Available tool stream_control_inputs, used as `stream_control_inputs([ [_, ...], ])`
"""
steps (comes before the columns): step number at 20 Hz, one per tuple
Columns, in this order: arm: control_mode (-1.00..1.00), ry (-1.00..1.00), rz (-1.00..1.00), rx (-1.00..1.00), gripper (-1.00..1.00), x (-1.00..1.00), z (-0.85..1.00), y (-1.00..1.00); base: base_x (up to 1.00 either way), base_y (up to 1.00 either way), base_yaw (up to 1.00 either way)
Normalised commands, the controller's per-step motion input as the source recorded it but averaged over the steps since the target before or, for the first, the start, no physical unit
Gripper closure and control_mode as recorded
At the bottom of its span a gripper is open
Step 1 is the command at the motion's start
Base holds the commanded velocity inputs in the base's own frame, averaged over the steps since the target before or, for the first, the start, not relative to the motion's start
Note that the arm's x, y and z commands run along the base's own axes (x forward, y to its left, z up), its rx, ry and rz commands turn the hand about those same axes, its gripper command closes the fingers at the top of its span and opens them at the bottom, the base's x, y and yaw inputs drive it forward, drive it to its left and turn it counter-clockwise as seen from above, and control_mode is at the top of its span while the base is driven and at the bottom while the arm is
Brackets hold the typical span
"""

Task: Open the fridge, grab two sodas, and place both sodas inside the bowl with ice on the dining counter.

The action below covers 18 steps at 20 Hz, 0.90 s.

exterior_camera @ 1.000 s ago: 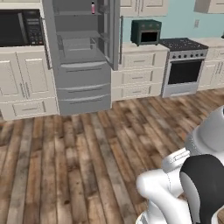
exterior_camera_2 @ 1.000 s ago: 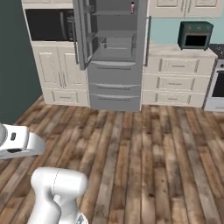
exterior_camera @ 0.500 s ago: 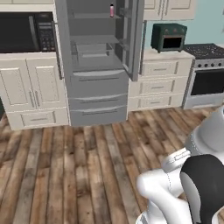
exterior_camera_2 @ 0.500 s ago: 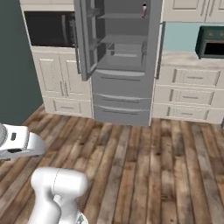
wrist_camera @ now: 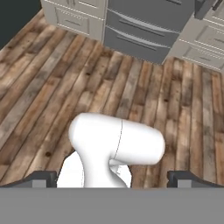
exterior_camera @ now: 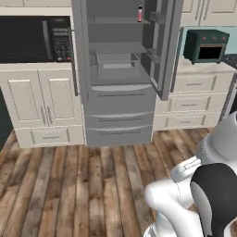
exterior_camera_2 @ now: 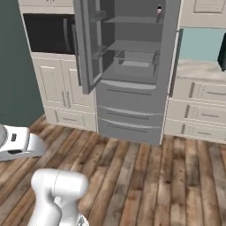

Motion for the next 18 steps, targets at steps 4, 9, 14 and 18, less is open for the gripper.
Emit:
stream_control_inputs([
  [4, 1.0, 0.0, 0.0, 0.0, -1.0, 0.0, 0.0, 0.0, 0.83, 0.0, 0.2],
  [9, 1.0, 0.0, 0.0, 0.0, -1.0, 0.0, 0.0, 0.0, 0.79, 0.0, 0.2],
  [14, 1.0, 0.0, 0.0, 0.0, -1.0, 0.0, 0.0, 0.0, 0.85, 0.0, 0.2],
  [18, 1.0, 0.0, 0.0, 0.0, -1.0, 0.0, 0.0, 0.0, 0.89, -0.2, 0.17],
])
